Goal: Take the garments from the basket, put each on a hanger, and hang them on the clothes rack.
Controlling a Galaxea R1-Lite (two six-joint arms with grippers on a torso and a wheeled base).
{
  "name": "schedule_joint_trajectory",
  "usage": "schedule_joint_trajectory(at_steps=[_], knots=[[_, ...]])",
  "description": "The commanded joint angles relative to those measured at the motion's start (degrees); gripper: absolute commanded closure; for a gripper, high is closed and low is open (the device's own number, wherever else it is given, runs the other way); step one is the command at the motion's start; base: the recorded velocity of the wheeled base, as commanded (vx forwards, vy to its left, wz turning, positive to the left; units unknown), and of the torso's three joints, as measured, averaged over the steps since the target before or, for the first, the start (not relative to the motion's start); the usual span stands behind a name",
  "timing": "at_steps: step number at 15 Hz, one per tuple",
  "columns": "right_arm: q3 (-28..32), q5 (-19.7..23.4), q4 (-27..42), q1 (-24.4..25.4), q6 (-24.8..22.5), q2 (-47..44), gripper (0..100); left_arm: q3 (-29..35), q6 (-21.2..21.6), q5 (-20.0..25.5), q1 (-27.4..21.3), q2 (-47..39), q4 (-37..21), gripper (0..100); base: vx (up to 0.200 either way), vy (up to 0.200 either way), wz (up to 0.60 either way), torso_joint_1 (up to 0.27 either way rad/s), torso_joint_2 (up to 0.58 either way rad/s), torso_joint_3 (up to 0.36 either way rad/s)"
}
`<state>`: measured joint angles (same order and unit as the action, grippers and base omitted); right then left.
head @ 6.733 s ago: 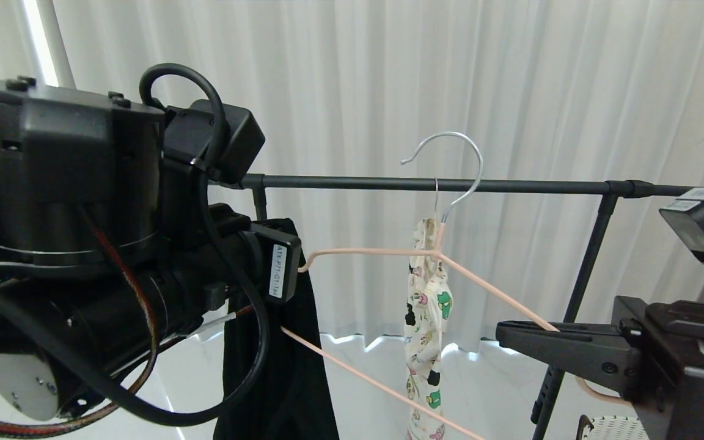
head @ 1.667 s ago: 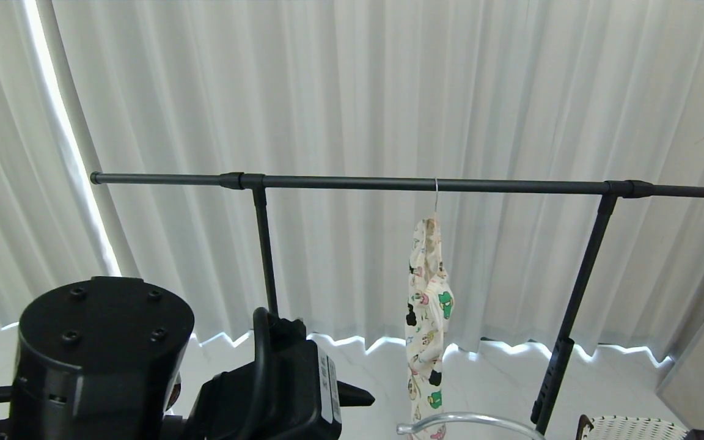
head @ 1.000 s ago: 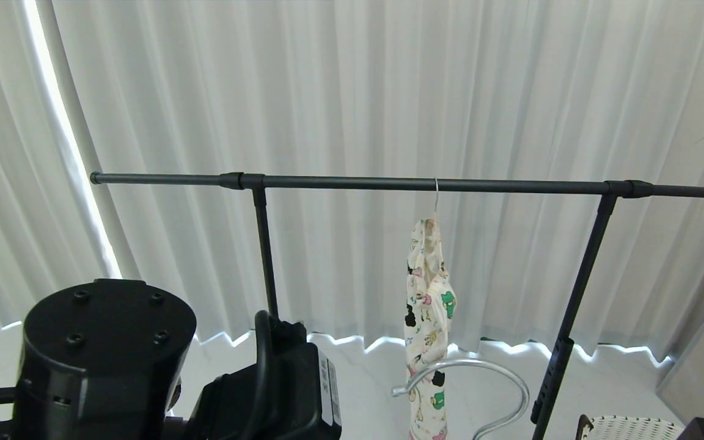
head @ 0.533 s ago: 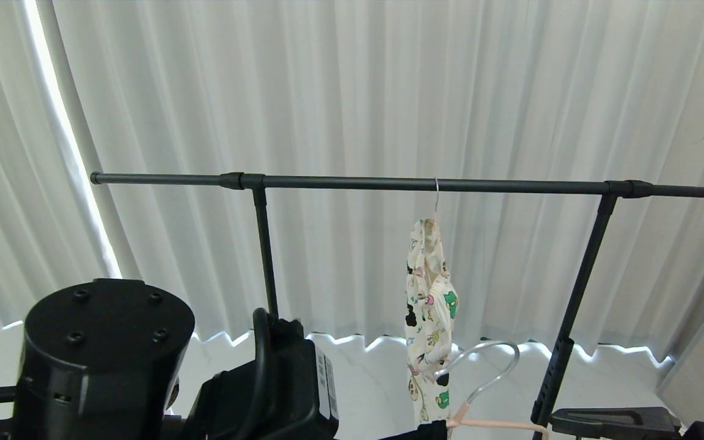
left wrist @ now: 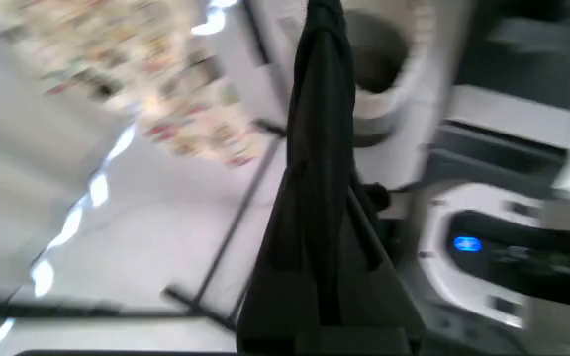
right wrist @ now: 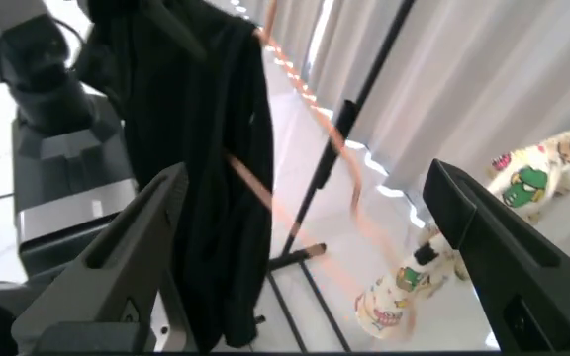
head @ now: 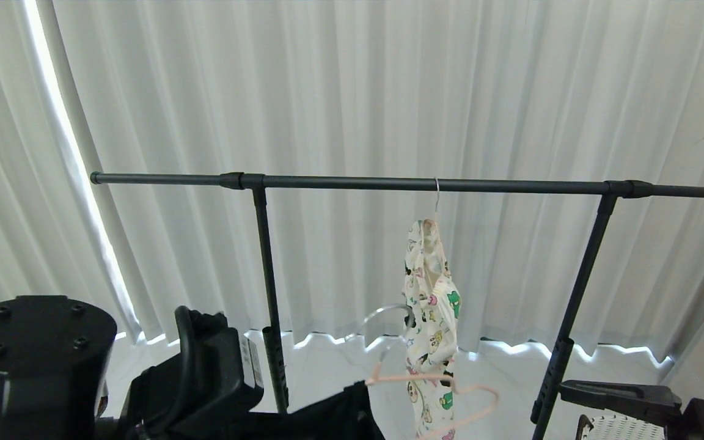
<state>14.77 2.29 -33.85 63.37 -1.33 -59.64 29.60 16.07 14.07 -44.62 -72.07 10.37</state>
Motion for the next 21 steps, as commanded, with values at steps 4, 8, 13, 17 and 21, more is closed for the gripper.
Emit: schedule_joint_trajectory(at_steps=[4, 8, 13, 17, 21], knots=[[2.5, 0.1, 6.9, -1.1, 13.5, -3.1, 0, 0.1, -0.2, -7.6, 2.9, 0.4, 8.5, 100, 0.000, 0.000, 0.00, 0.000, 0.00, 0.000], [9.6, -1.9, 6.8, -1.7, 26.0, -12.4, 0, 3.4, 0.0, -11.2, 3.0, -1.8, 12.9, 100, 0.000, 0.000, 0.00, 0.000, 0.00, 0.000], [17.9, -6.9, 1.9, -3.2, 33.8, -28.7, 0, 10.2, -0.1, -11.3, 3.0, -2.5, 13.0, 100, 0.000, 0.000, 0.00, 0.000, 0.00, 0.000], [18.1, -7.2, -1.5, -6.5, 33.8, -34.8, 0, 11.8, 0.3, -11.3, 2.7, -2.0, 13.0, 100, 0.000, 0.000, 0.00, 0.000, 0.00, 0.000], [19.1, -7.3, -1.7, -9.2, 31.8, -36.5, 0, 12.7, 0.9, -11.3, 2.6, -2.2, 13.0, 100, 0.000, 0.000, 0.00, 0.000, 0.00, 0.000]])
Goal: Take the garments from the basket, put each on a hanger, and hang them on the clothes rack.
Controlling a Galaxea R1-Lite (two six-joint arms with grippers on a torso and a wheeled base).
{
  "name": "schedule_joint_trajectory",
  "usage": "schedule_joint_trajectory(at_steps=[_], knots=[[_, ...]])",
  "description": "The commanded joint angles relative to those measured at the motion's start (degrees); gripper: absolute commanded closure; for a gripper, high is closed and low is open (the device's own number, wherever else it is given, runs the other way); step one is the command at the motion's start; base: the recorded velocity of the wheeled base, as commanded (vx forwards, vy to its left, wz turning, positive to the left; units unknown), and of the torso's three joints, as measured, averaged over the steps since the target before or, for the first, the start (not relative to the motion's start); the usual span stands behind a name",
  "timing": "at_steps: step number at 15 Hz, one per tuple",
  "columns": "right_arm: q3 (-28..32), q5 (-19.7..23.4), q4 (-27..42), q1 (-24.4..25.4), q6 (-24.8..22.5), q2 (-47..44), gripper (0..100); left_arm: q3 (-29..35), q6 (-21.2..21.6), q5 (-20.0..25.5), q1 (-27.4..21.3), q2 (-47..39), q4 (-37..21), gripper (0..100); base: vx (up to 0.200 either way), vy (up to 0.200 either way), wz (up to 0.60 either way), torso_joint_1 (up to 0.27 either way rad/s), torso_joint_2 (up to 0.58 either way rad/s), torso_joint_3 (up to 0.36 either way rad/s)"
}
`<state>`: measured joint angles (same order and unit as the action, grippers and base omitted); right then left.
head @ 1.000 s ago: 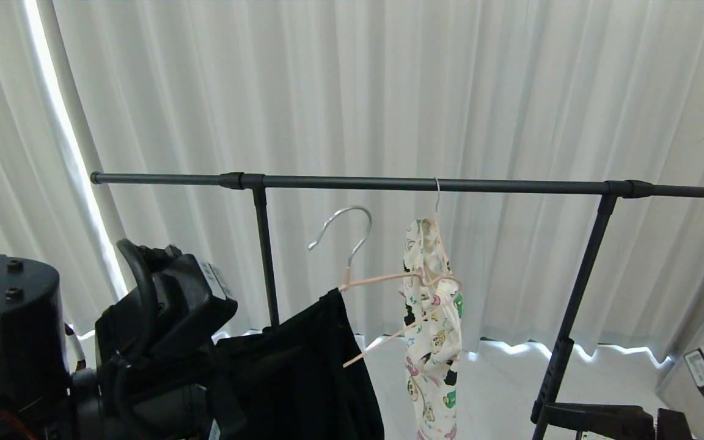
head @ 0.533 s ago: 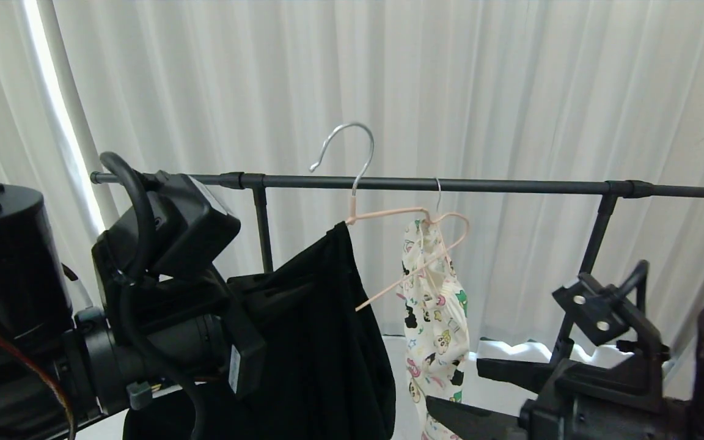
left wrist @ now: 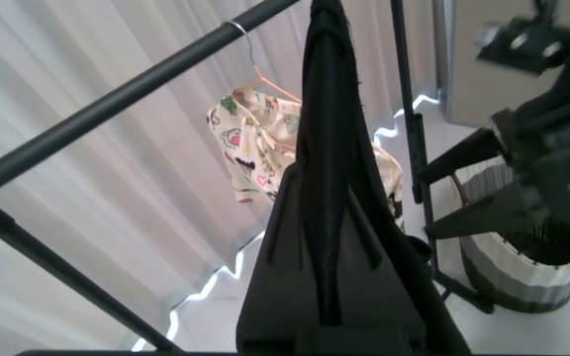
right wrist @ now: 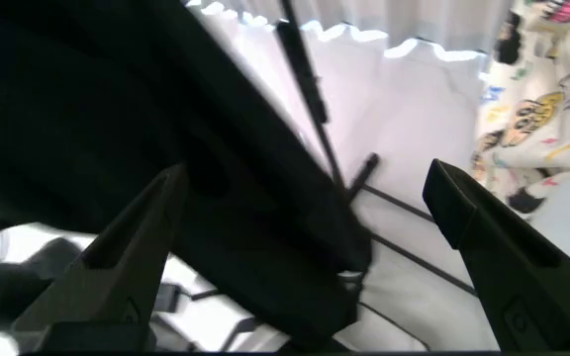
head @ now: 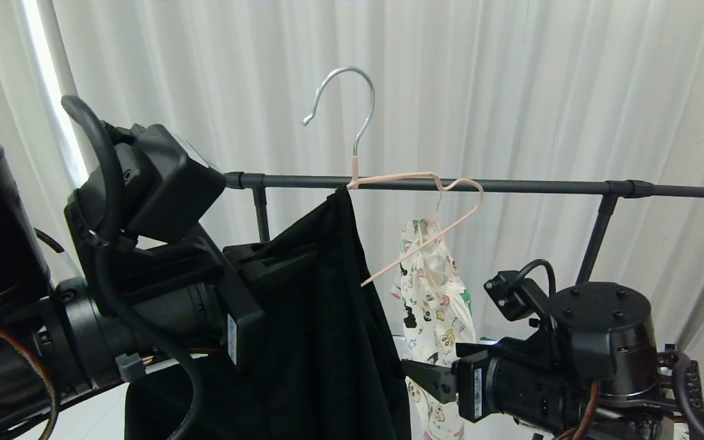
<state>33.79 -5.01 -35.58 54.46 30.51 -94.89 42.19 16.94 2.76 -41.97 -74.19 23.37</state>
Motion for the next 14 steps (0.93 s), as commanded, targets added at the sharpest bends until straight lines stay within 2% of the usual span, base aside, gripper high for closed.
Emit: schedule_joint_trajectory(at_steps=[1, 9, 14], knots=[[0.0, 0.1, 0.0, -0.1, -0.5, -1.3, 0, 0.2, 0.0, 0.1, -0.3, -0.2, 0.0, 100, 0.000, 0.000, 0.00, 0.000, 0.00, 0.000], [2.3, 0.2, 0.0, 0.0, -0.7, -3.2, 0, 0.0, 0.0, 0.1, -1.6, -0.4, 0.0, 100, 0.000, 0.000, 0.00, 0.000, 0.00, 0.000], [2.8, -0.1, 0.0, 1.2, -2.6, -5.1, 0, 0.7, 0.0, 0.1, -1.6, -1.0, 0.0, 100, 0.000, 0.000, 0.00, 0.000, 0.00, 0.000]])
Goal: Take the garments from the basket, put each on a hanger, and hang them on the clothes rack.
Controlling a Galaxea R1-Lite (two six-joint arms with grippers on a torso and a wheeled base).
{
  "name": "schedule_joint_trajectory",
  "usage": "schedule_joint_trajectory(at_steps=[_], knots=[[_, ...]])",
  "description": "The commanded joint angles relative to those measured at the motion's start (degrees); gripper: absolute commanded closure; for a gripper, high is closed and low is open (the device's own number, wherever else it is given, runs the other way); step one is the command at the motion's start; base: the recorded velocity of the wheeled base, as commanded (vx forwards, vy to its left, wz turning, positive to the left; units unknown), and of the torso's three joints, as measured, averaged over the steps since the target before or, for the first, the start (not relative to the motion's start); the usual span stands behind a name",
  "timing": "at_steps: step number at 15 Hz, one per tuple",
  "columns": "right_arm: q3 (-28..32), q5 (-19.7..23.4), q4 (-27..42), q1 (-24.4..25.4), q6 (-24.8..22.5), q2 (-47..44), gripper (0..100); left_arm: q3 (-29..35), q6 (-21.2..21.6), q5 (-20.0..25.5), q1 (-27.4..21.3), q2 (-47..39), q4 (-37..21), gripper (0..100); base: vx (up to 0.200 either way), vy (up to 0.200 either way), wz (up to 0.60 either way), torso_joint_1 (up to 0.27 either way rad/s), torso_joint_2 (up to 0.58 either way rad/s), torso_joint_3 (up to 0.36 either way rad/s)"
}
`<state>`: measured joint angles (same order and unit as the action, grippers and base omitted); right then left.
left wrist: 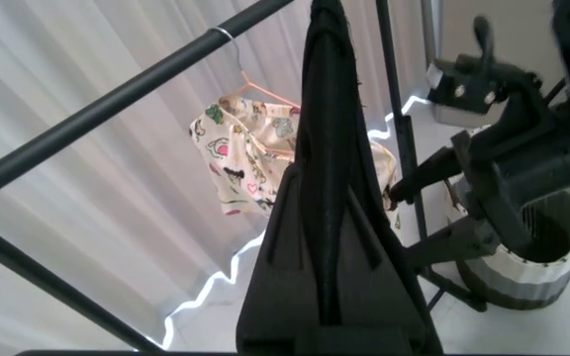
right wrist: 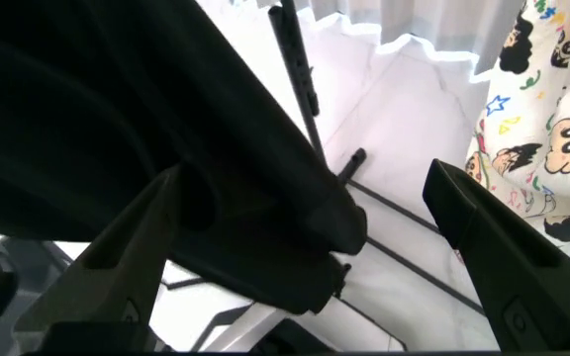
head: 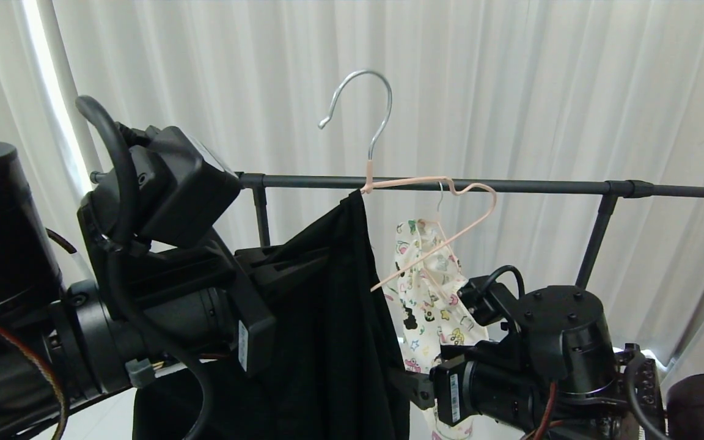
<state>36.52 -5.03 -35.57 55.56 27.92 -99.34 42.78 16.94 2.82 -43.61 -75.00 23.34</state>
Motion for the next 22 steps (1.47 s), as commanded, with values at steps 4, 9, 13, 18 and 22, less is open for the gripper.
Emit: schedule_joint_trajectory(at_steps=[4, 9, 13, 18, 22], knots=[[-0.8, -1.0, 0.0, -1.2, -0.1, -1.3, 0, 0.1, 0.0, -0.1, 0.0, 0.5, 0.0, 100, 0.000, 0.000, 0.00, 0.000, 0.00, 0.000], [-1.5, -4.5, -0.4, -13.1, -7.0, -0.6, 0, -5.0, -0.2, -1.3, 0.6, 3.2, 0.0, 100, 0.000, 0.000, 0.00, 0.000, 0.00, 0.000], [-1.0, -4.5, -0.6, -20.0, -10.5, 1.1, 0, -11.1, 0.0, -1.4, 0.5, 8.6, 0.0, 100, 0.000, 0.000, 0.00, 0.000, 0.00, 0.000], [1.8, -4.2, -0.6, -21.3, -10.5, 2.0, 0, -17.6, 0.1, -1.1, -0.5, 13.8, -0.2, 100, 0.000, 0.000, 0.00, 0.000, 0.00, 0.000], [4.9, -3.4, -0.6, -21.7, -10.4, 3.5, 0, -20.4, -0.2, 0.6, -0.7, 13.2, -0.3, 100, 0.000, 0.000, 0.00, 0.000, 0.00, 0.000]])
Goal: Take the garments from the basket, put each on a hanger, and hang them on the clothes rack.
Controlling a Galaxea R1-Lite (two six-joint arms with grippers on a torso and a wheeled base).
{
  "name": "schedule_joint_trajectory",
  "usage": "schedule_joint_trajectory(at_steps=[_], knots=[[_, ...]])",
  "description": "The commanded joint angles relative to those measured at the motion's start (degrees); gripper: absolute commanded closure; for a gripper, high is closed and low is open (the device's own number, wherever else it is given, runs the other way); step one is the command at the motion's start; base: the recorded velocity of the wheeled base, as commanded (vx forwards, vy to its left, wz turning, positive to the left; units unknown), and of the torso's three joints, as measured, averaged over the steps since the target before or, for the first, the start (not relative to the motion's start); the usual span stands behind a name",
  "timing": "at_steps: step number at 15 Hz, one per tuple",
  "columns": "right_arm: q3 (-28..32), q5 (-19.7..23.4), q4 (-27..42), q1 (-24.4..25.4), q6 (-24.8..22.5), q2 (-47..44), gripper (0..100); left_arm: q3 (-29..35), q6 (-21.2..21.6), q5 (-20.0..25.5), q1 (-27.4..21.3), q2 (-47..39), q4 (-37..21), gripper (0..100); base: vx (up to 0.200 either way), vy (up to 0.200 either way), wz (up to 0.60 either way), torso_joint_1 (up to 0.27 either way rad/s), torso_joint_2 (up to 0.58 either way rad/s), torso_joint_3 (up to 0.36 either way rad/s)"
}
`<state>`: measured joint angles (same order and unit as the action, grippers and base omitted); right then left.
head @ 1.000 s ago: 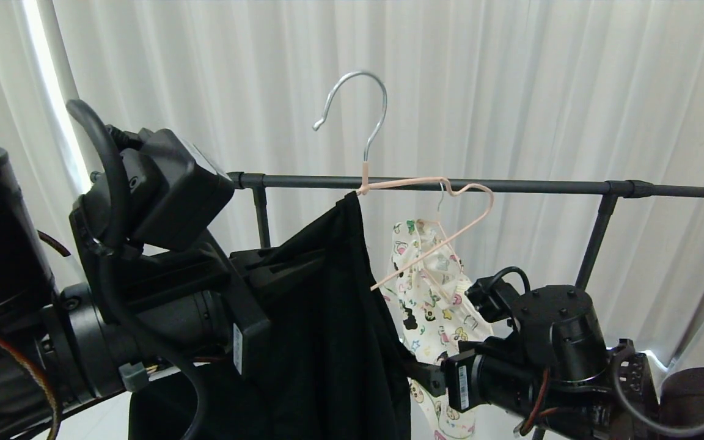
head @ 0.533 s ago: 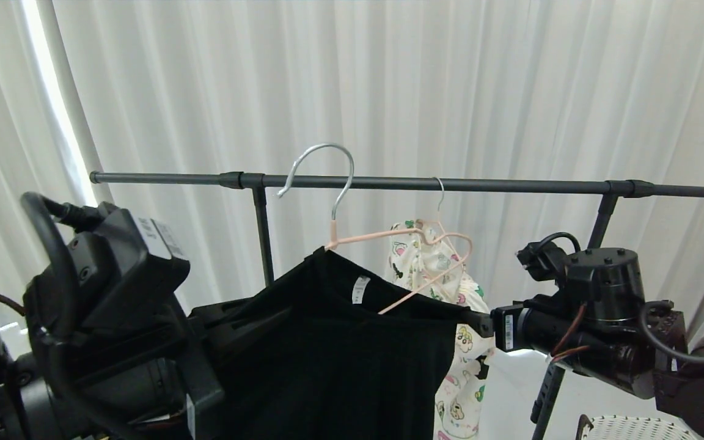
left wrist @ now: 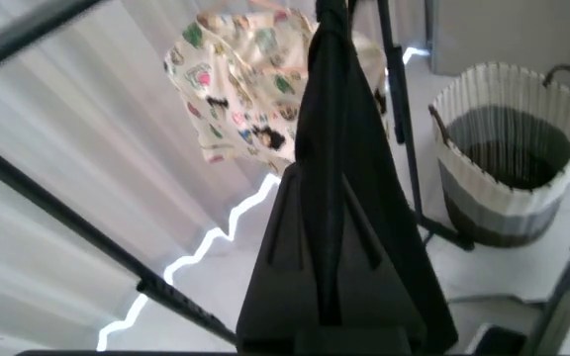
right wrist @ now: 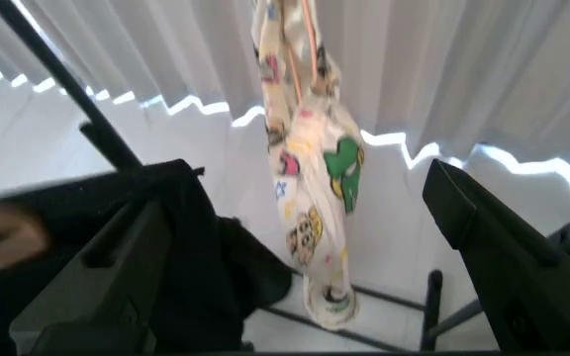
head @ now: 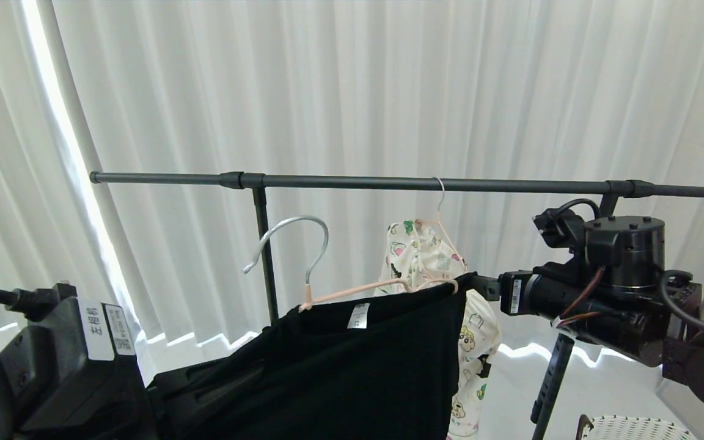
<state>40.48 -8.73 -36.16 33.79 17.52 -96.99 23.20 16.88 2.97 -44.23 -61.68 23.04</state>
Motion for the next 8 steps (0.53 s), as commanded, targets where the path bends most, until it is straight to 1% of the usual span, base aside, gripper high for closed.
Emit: schedule_joint_trajectory(at_steps=[1, 2, 3, 4, 5, 7, 8], knots=[[0.9, 2.3, 0.2, 0.0, -0.2, 2.5, 0, -1.6, -0.1, 2.8, 0.1, -0.5, -0.1, 100, 0.000, 0.000, 0.00, 0.000, 0.00, 0.000], [0.7, 4.5, 0.6, 0.0, -0.3, 4.0, 0, -2.5, -0.1, 4.7, 0.8, -1.1, -0.6, 100, 0.000, 0.000, 0.00, 0.000, 0.00, 0.000], [0.7, 5.0, 1.2, 0.0, -0.6, 4.5, 0, -2.9, -0.1, 5.3, 1.3, -1.4, -0.8, 100, 0.000, 0.000, 0.00, 0.000, 0.00, 0.000], [0.9, 5.7, 2.5, 0.0, -2.1, 6.0, 0, -3.2, -0.1, 5.6, 2.0, -2.7, -0.8, 100, 0.000, 0.000, 0.00, 0.000, 0.00, 0.000], [0.8, 7.1, 4.0, 0.0, -3.5, 7.4, 0, -3.2, -0.1, 5.6, 3.2, -4.5, -0.8, 100, 0.000, 0.000, 0.00, 0.000, 0.00, 0.000], [0.8, 13.5, 9.2, 0.0, -7.1, 10.5, 0, -2.9, 0.0, 5.3, 6.0, -7.6, -0.7, 100, 0.000, 0.000, 0.00, 0.000, 0.00, 0.000], [0.9, 17.2, 12.3, -0.1, -10.8, 11.7, 0, -2.6, -0.1, 5.5, 6.4, -8.2, -0.6, 100, 0.000, 0.000, 0.00, 0.000, 0.00, 0.000]])
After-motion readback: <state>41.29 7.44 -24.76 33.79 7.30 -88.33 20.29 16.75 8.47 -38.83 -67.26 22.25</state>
